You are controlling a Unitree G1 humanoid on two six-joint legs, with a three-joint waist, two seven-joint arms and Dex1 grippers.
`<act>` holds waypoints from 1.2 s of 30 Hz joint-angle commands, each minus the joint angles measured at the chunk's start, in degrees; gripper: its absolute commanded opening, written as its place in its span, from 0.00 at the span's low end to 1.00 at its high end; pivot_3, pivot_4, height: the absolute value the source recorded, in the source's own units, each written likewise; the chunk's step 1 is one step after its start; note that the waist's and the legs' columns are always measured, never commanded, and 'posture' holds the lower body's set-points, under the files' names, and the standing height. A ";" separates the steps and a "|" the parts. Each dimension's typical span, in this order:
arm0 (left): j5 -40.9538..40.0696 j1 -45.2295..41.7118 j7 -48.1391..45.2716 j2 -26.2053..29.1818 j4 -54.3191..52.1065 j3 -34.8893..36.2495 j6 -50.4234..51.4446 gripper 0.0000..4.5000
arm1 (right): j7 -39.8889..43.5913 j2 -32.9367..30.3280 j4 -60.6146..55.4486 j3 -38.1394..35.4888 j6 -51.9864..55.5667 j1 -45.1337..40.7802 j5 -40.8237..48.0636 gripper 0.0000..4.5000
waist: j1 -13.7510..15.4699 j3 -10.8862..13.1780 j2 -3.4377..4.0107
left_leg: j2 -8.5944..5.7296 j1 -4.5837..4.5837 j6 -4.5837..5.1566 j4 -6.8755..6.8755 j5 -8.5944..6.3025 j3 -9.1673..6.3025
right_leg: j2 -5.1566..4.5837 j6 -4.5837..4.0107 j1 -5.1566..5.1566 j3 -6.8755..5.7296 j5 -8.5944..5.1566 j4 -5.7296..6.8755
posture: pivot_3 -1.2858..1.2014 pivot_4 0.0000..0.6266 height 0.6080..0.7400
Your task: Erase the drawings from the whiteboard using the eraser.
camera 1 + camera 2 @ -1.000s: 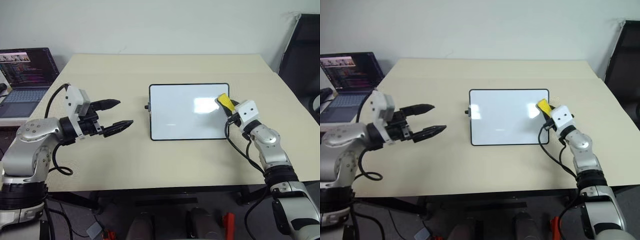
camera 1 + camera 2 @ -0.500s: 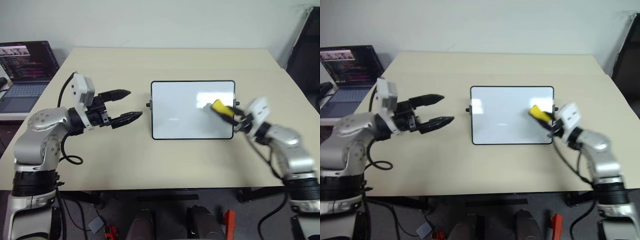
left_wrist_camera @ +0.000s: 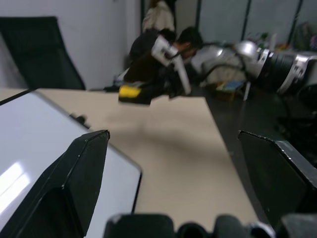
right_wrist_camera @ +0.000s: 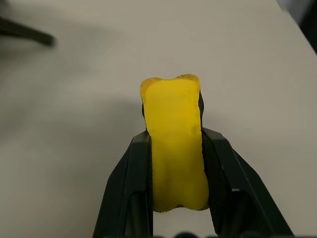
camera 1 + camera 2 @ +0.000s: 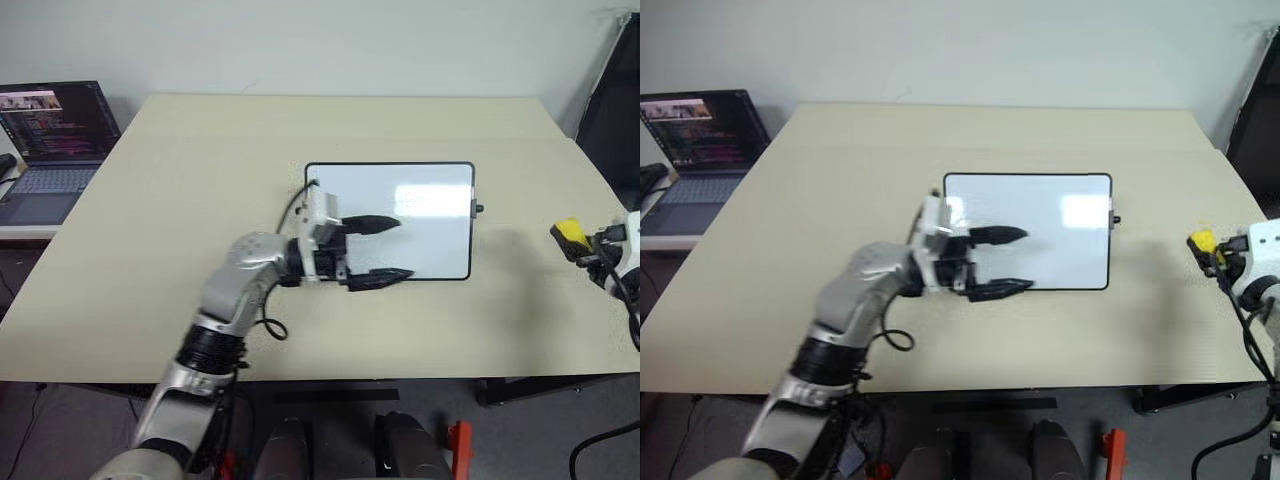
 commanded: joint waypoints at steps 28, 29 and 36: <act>1.40 6.70 20.43 5.76 -2.65 22.46 -2.88 1.00 | -4.50 11.57 -4.49 -3.21 -13.32 -6.73 3.74 0.99 | -0.97 -0.08 0.36 | 0.03 0.01 0.00 0.04 0.01 -0.02 | 0.00 0.08 0.01 0.04 0.04 0.05 | 0.52 0.24 1.00; 3.73 7.39 22.49 6.63 -0.30 23.53 -5.02 1.00 | -5.36 13.76 -5.64 -2.76 -14.17 -6.43 3.72 0.99 | -0.99 -0.10 0.38 | 0.03 0.05 0.00 0.04 0.01 -0.02 | 0.01 0.08 0.01 0.05 0.04 0.07 | 0.52 0.24 1.00; 13.90 6.56 35.07 6.08 16.57 25.55 -18.31 1.00 | -7.03 22.41 5.05 -0.94 -27.35 -7.45 1.22 0.99 | 1.03 -0.11 0.37 | -0.13 -0.02 -0.01 0.15 0.02 -0.05 | -0.12 0.23 0.06 0.00 0.19 0.03 | 0.52 0.24 1.00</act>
